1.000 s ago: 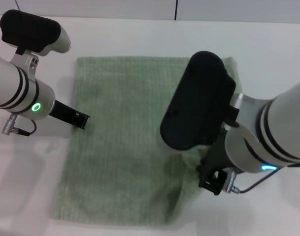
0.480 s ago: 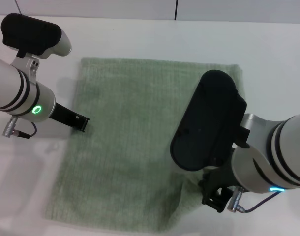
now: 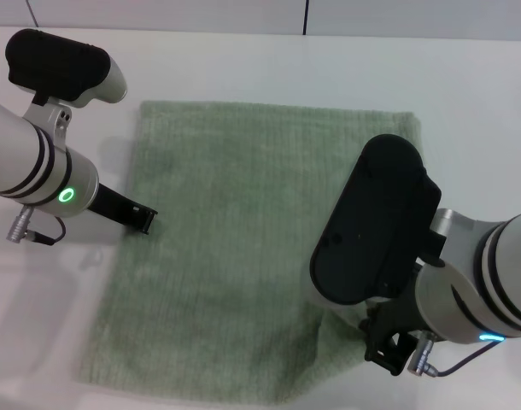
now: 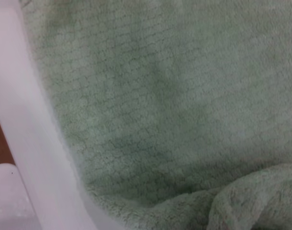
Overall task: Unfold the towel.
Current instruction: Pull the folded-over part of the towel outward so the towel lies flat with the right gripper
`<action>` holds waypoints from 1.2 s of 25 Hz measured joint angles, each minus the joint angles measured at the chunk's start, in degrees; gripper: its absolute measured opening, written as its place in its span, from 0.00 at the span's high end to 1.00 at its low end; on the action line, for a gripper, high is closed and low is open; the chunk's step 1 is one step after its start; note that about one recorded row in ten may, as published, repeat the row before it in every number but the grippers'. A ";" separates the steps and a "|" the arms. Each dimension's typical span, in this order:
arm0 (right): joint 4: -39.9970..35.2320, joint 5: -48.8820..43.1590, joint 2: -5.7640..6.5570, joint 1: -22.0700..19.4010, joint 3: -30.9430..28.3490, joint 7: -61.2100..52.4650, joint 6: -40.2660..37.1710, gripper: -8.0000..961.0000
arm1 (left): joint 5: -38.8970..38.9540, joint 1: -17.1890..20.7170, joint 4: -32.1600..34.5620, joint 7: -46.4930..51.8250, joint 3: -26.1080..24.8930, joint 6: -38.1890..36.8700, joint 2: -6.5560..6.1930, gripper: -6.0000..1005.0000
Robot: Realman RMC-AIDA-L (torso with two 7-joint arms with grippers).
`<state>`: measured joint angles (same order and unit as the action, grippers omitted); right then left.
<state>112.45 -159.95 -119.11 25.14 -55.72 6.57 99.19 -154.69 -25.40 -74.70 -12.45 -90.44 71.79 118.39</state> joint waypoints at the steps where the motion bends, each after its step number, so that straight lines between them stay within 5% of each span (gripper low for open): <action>1: -0.02 -0.01 0.01 -0.06 0.02 0.03 0.03 0.89 | 0.00 0.01 0.05 0.03 0.00 0.00 0.00 1.00; 30: 0.01 0.20 -0.17 -1.66 0.95 -1.09 0.58 0.86 | 0.00 -0.17 -0.51 0.15 0.00 0.28 0.00 1.00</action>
<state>112.46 -159.75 -119.28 23.48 -54.77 5.48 99.77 -154.69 -25.57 -75.21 -12.30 -90.44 72.07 118.39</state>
